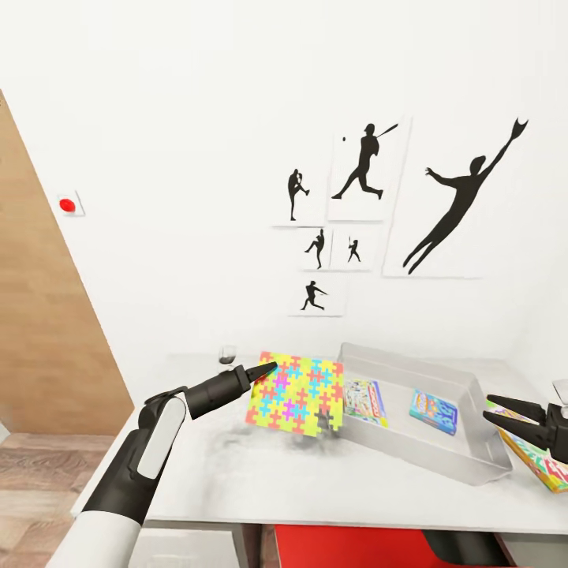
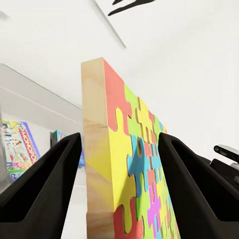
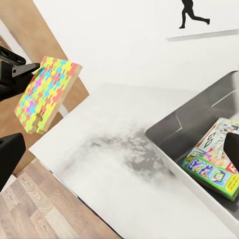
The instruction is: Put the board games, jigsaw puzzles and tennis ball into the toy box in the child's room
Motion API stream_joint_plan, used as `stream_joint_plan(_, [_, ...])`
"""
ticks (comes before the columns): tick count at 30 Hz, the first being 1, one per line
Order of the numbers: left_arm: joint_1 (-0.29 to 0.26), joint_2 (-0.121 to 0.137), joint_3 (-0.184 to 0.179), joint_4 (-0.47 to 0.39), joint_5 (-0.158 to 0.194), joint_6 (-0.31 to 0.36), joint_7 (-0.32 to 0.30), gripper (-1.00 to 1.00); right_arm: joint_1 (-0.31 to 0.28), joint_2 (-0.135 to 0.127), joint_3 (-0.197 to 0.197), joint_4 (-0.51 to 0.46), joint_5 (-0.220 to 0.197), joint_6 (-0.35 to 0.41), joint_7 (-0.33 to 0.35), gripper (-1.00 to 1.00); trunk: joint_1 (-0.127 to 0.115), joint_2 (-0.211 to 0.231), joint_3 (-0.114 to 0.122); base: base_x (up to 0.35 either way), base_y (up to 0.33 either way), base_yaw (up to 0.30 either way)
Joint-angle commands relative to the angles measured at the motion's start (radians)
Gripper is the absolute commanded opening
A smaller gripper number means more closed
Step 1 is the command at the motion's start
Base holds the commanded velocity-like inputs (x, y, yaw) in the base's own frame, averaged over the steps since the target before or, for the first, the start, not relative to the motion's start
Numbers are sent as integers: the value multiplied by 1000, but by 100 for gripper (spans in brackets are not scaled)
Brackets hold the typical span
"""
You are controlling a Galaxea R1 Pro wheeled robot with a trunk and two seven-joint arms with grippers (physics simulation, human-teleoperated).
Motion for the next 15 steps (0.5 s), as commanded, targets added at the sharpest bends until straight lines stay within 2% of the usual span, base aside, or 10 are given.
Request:
stream_joint_plan(1, [-1, 0, 1, 0, 3, 5, 0, -100, -1, 0, 0, 0, -3, 8, 1, 100, 1, -2, -2, 0, -2, 38])
stream_joint_plan(15, [0, 0, 1, 0, 3, 5, 0, -100, -2, 4, 0, 0, -2, 7, 1, 100, 1, -2, -2, 0, -1, 11])
